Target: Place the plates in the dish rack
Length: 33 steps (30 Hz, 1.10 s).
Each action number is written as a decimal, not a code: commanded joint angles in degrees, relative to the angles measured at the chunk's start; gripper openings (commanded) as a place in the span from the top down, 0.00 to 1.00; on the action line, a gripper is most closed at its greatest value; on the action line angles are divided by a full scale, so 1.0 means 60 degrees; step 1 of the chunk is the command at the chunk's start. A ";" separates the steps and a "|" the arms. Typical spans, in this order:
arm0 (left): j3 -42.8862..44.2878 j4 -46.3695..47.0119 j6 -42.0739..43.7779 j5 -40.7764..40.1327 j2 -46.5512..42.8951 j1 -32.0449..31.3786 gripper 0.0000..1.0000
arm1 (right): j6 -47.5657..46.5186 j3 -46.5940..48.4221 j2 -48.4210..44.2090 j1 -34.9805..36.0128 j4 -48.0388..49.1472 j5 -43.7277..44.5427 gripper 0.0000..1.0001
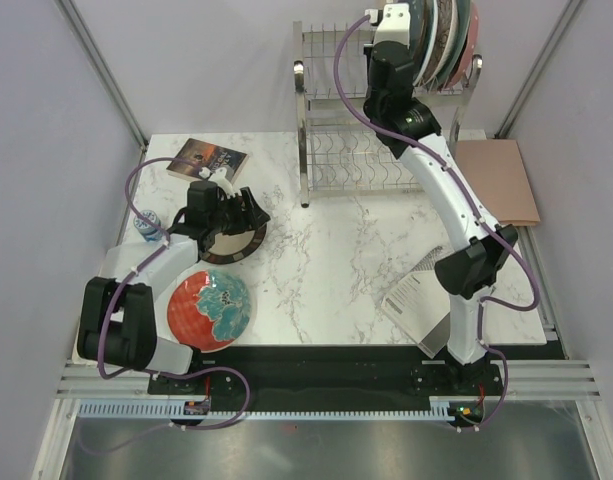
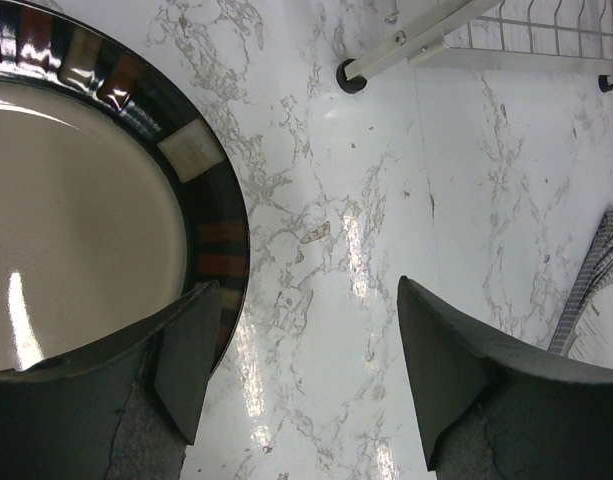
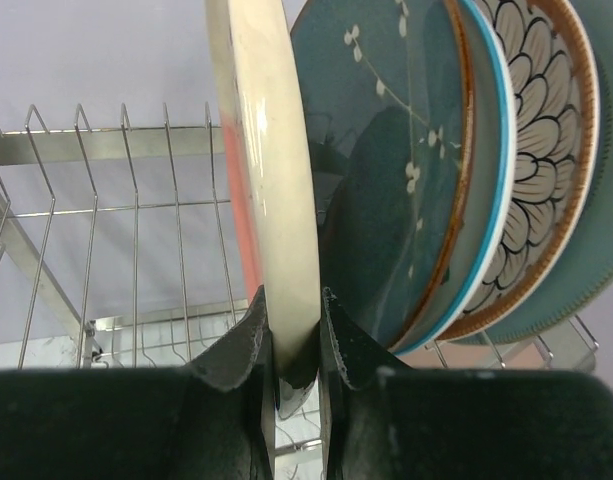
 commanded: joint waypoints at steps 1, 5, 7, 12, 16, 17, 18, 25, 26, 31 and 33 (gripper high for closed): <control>0.0208 0.0339 -0.0041 0.0024 0.0147 0.0007 0.22 | 0.0006 0.0647 0.0347 -0.0354 0.0899 -0.0368 1.00; 0.0311 0.0295 -0.0012 0.0067 0.0278 0.0007 0.22 | -0.0170 0.1057 0.0861 -0.0471 0.0870 -0.0561 0.81; 0.0413 0.0222 0.0017 0.0082 0.0308 0.0007 0.22 | -0.0170 0.1102 0.0833 -0.0457 0.0869 -0.0809 0.67; 0.0560 0.0076 0.0164 -0.0049 0.0206 0.0007 0.22 | -0.0243 0.0372 0.0087 -0.0238 0.1074 -0.0869 0.48; 0.0677 -0.0259 0.0412 -0.0400 -0.0087 0.0021 0.21 | -0.0478 -0.0493 -0.1141 0.0055 0.1060 -0.0577 0.45; 0.0764 -0.0450 0.0616 -0.0474 -0.0232 0.0021 0.21 | -0.0492 -0.0683 -0.1377 0.0099 0.1031 -0.0388 0.45; 0.0794 -0.0568 0.0720 -0.0576 -0.0335 0.0021 0.20 | -0.0507 -0.1106 -0.1626 0.0172 0.0987 -0.0284 0.45; 0.0883 -0.2061 0.1439 -0.1048 -0.1287 0.0503 0.14 | 0.0078 -0.3581 -0.4188 0.0202 -0.0330 0.0567 0.43; 0.0853 -0.2281 0.1424 -0.0930 -0.1376 0.0896 0.14 | 0.0166 -0.4499 -0.4540 0.0202 -0.0520 0.0378 0.42; 0.0707 -0.2869 0.1409 -0.0855 -0.2166 0.2363 0.14 | 0.0344 -0.6937 -0.6724 0.0202 -0.2801 -0.5401 0.28; 0.0940 -0.2884 0.1467 -0.0855 -0.2240 0.2789 0.14 | 0.0270 -0.7802 -0.7076 0.0202 -0.3303 -0.7567 0.27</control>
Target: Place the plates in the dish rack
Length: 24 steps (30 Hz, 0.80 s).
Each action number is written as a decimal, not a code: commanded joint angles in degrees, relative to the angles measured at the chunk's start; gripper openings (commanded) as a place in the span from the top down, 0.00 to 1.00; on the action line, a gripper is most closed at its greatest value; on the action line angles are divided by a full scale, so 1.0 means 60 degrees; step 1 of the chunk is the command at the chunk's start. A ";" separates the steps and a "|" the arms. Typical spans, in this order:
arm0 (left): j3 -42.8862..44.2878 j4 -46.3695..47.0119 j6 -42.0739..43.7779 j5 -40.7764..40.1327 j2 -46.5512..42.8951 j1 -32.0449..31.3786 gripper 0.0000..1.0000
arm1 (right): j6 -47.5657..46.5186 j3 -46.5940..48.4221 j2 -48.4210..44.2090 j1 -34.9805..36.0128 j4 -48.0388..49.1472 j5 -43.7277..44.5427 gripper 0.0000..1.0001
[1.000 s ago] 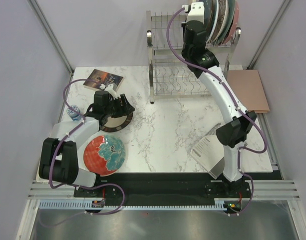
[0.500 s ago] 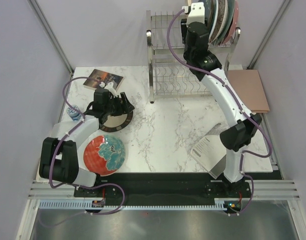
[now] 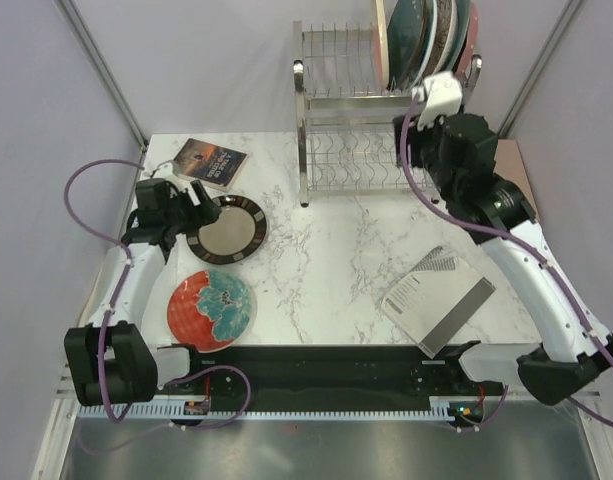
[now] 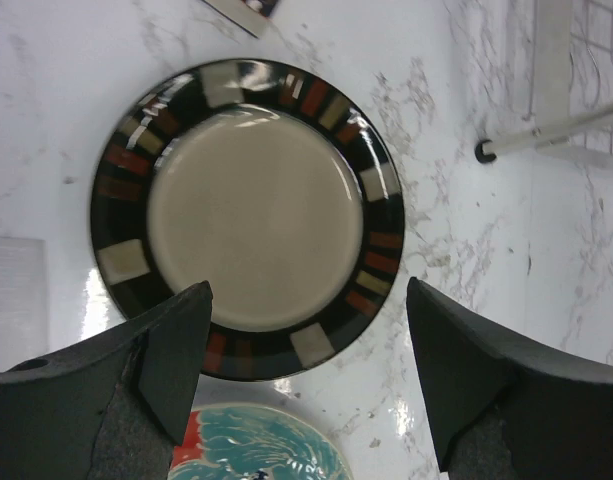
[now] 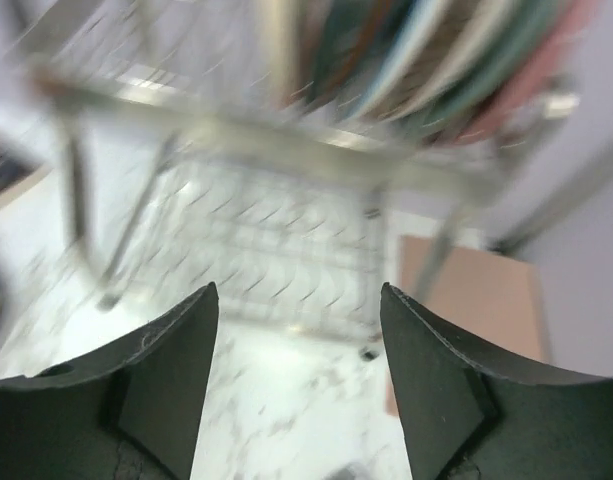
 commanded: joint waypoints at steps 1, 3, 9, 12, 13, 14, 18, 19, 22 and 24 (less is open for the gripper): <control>0.0543 -0.0425 0.0509 -0.0072 -0.0478 0.0775 0.14 | 0.0199 -0.1516 -0.0463 0.0071 -0.2276 -0.6986 0.27; 0.1012 -0.0498 0.0656 -0.0028 -0.0492 0.0819 0.15 | 0.0419 -0.2029 -0.0041 0.0071 -0.2397 -0.8694 0.25; 0.1964 -0.0732 0.0905 -0.0247 -0.0916 0.0981 0.15 | 0.2659 -0.3553 0.2650 0.0422 0.0305 -1.2526 0.30; 0.2316 -0.1054 0.0993 -0.0204 -0.1165 0.1010 0.15 | 0.3495 -0.3350 0.4261 0.0934 0.1378 -1.2893 0.32; 0.2462 -0.1156 0.0993 -0.0175 -0.1239 0.0996 0.15 | 0.3584 -0.3001 0.4617 0.1095 0.1484 -1.2908 0.32; 0.2522 -0.1404 0.0964 -0.0145 -0.1297 0.1010 0.14 | 0.3744 -0.2794 0.4969 0.1372 0.1557 -1.2966 0.32; 0.2610 -0.1816 0.0832 -0.0350 -0.1692 0.1025 0.09 | 0.4519 -0.2076 0.6652 0.1945 0.2171 -1.2865 0.29; 0.2523 -0.1846 0.0876 -0.0365 -0.1766 0.1025 0.09 | 0.4696 -0.1813 0.6860 0.2019 0.2275 -1.2807 0.29; 0.2318 -0.1934 0.0964 -0.0467 -0.2102 0.1112 0.08 | 0.5151 -0.1228 0.7637 0.2341 0.2583 -1.2879 0.28; 0.2172 -0.1978 0.0964 -0.0497 -0.2220 0.1171 0.08 | 0.5414 -0.1021 0.8091 0.2590 0.2903 -1.2894 0.28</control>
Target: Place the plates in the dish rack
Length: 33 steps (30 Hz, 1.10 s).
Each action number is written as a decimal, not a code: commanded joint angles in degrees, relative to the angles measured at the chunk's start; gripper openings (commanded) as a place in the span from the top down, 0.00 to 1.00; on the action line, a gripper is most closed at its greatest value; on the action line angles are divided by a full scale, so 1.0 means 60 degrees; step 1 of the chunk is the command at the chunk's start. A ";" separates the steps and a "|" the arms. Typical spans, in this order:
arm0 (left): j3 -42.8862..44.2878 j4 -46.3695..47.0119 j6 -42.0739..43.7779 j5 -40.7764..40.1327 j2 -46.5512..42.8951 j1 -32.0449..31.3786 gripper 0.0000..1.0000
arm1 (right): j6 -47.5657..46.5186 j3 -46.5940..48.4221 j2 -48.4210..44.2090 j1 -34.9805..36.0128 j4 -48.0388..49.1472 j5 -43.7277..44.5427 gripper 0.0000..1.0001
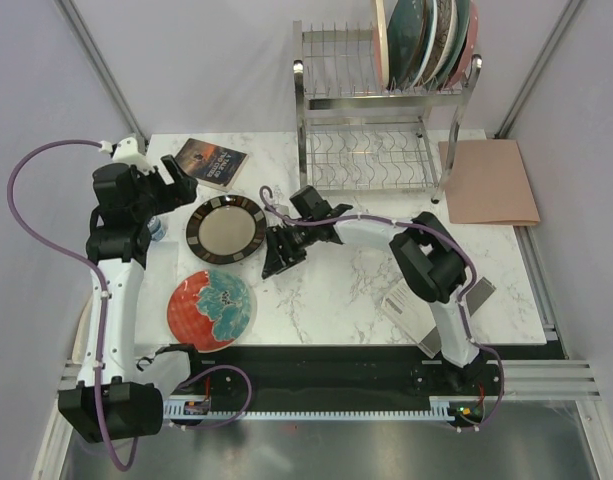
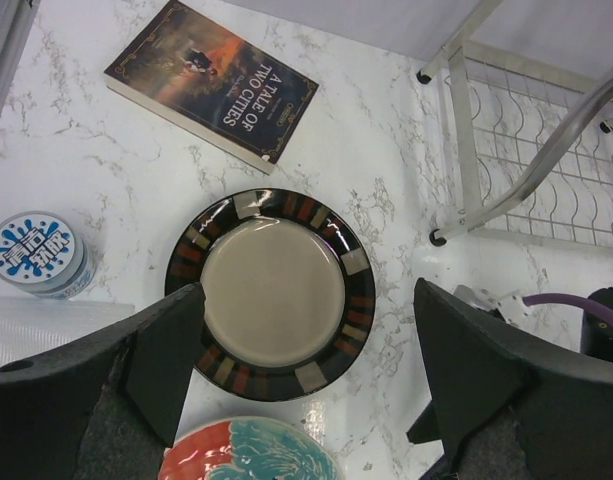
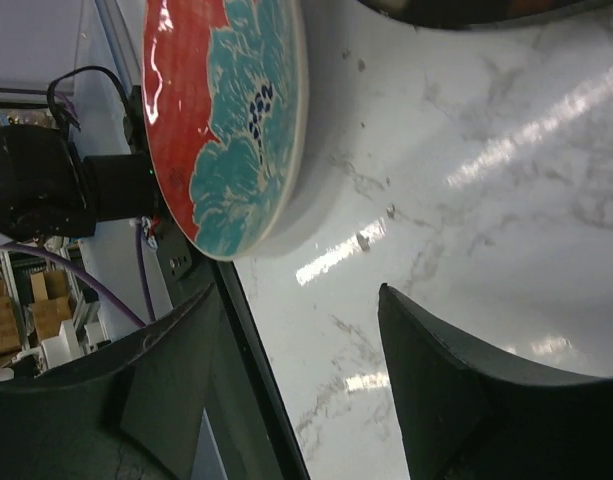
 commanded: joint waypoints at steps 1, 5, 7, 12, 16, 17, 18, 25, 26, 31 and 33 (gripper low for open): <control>-0.0262 -0.0306 0.0334 -0.0209 -0.0505 0.0180 0.08 | 0.1134 0.1005 0.0733 0.0379 0.1422 -0.0544 0.28; -0.0541 -0.0335 0.0144 -0.0019 -0.0666 0.0297 0.08 | 0.1458 0.1445 0.1611 0.0876 0.1628 -0.0384 0.28; -0.0644 -0.0364 0.0085 0.0069 -0.0696 0.0327 0.08 | 0.1459 0.1577 0.1803 0.1038 0.1644 -0.0325 0.28; -0.0892 -0.0452 -0.0105 0.0040 -0.0813 0.0371 0.08 | 0.1415 0.1622 0.2184 0.1376 0.1585 -0.0018 0.30; -0.1215 -0.0540 -0.0515 0.0289 -0.0886 0.0473 0.10 | 0.1444 0.1636 0.2302 0.1537 0.1600 0.0319 0.43; -0.1288 -0.0613 -0.0617 0.0362 -0.0872 0.0488 0.12 | 0.1473 0.1651 0.2317 0.1566 0.1643 0.0406 0.61; -0.1448 -0.0613 -0.0807 0.0493 -0.0872 0.0517 0.12 | 0.1575 0.1651 0.2317 0.1566 0.1658 0.0639 0.68; -0.2211 -0.0716 -0.1248 0.1284 -0.0784 0.0561 0.15 | 0.0947 0.1082 0.1644 0.1274 0.1103 0.1431 1.00; -0.2328 -0.0716 -0.1263 0.1416 -0.0798 0.0561 0.16 | 0.0830 0.0920 0.1309 0.1027 0.0870 0.1505 1.00; -0.3425 -0.0600 -0.1278 0.2251 -0.0915 0.0532 0.16 | -0.0267 -0.0588 -0.0184 -0.0304 -0.0127 0.1857 1.00; -0.4126 -0.0337 -0.1321 0.2895 -0.0959 0.0547 0.16 | -0.0547 -0.1419 -0.0626 -0.0819 -0.0363 0.1668 1.00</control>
